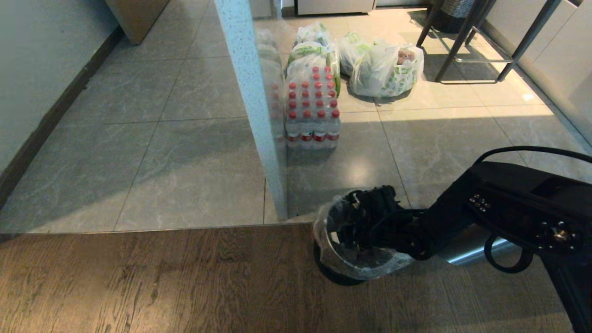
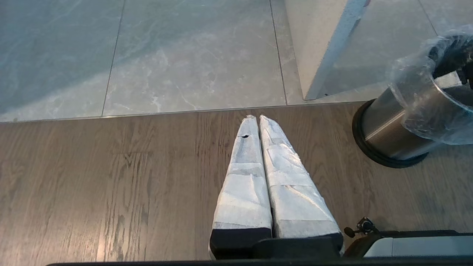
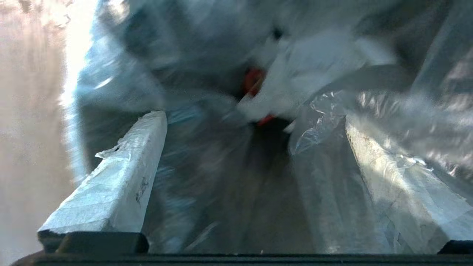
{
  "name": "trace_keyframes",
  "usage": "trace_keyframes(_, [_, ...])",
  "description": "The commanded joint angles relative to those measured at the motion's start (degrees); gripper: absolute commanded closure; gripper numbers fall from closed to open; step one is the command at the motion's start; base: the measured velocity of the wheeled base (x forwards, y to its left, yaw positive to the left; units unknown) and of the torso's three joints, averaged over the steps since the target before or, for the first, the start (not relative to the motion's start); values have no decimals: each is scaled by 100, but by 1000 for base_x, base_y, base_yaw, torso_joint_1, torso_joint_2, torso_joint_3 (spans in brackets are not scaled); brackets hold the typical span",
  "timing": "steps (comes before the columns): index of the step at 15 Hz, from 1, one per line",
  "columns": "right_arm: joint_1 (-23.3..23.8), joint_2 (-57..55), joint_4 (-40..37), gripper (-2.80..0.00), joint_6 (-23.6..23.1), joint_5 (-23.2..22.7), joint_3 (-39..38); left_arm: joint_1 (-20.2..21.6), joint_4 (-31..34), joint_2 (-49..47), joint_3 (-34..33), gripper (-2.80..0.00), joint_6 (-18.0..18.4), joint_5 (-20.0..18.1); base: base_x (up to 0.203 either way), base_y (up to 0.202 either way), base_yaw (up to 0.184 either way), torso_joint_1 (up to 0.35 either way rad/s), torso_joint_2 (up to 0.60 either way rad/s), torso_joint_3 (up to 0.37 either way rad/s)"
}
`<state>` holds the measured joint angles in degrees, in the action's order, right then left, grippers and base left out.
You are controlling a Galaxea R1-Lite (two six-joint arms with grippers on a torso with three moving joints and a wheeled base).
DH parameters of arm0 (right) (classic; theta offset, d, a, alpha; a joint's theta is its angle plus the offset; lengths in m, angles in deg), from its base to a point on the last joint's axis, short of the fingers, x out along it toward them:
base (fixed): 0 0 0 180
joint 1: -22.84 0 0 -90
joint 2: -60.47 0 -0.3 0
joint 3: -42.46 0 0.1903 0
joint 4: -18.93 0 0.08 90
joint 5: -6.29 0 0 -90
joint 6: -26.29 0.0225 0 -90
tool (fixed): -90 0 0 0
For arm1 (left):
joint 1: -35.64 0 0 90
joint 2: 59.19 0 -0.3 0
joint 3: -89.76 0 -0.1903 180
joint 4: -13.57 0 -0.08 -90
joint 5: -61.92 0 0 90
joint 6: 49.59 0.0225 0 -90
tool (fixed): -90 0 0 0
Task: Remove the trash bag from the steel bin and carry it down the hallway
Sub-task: Pick up the trash bag
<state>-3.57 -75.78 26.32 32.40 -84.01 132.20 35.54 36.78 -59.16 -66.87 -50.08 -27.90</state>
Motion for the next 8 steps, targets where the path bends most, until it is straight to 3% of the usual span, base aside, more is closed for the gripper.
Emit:
trace_keyframes(1, [73, -126, 71, -280, -160, 83, 20, 1, -2, -2, -2, 0, -4, 0, 0, 0, 0, 0, 0, 0])
trace_keyframes(3, [172, -192, 211, -280, -347, 161, 24, 1, -2, -2, -9, 0, -4, 0, 0, 0, 0, 0, 0, 0])
trace_keyframes(8, [216, -175, 238, -280, -266, 276, 7, 1, -2, -2, -9, 0, -4, 0, 0, 0, 0, 0, 0, 0])
